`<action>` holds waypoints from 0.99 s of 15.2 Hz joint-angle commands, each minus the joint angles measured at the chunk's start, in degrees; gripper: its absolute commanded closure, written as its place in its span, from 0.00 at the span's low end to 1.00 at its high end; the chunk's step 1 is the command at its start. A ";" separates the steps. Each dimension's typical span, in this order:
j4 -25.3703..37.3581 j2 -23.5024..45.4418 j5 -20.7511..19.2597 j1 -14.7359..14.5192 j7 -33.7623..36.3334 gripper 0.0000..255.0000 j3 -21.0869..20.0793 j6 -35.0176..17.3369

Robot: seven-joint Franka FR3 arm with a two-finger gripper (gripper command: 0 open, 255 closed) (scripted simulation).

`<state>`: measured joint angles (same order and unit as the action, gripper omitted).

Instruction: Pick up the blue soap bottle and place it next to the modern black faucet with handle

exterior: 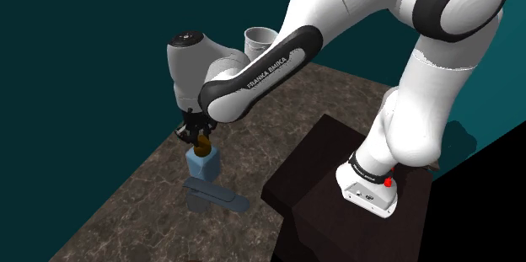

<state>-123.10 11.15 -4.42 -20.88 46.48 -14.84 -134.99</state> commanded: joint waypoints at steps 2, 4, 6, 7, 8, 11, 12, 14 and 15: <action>-0.61 1.47 -0.64 -0.12 0.42 1.00 0.20 -2.07; -0.61 1.46 -0.64 -0.13 0.42 1.00 0.20 -2.07; -0.61 1.47 -0.64 -0.13 0.42 1.00 0.20 -2.07; -0.61 1.47 -0.64 -0.13 0.42 1.00 0.20 -2.07; -0.61 1.47 -0.64 -0.13 0.42 1.00 0.20 -2.07; -0.59 1.48 -0.64 -0.13 0.42 0.00 0.20 -2.06; -0.59 1.48 -0.64 -0.13 0.42 0.00 0.20 -2.06; -0.59 1.48 -0.64 -0.13 0.42 0.00 0.20 -2.07; -0.59 1.48 -0.64 -0.13 0.42 0.00 0.20 -2.07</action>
<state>-123.69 12.63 -5.06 -21.01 46.90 -14.64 -137.06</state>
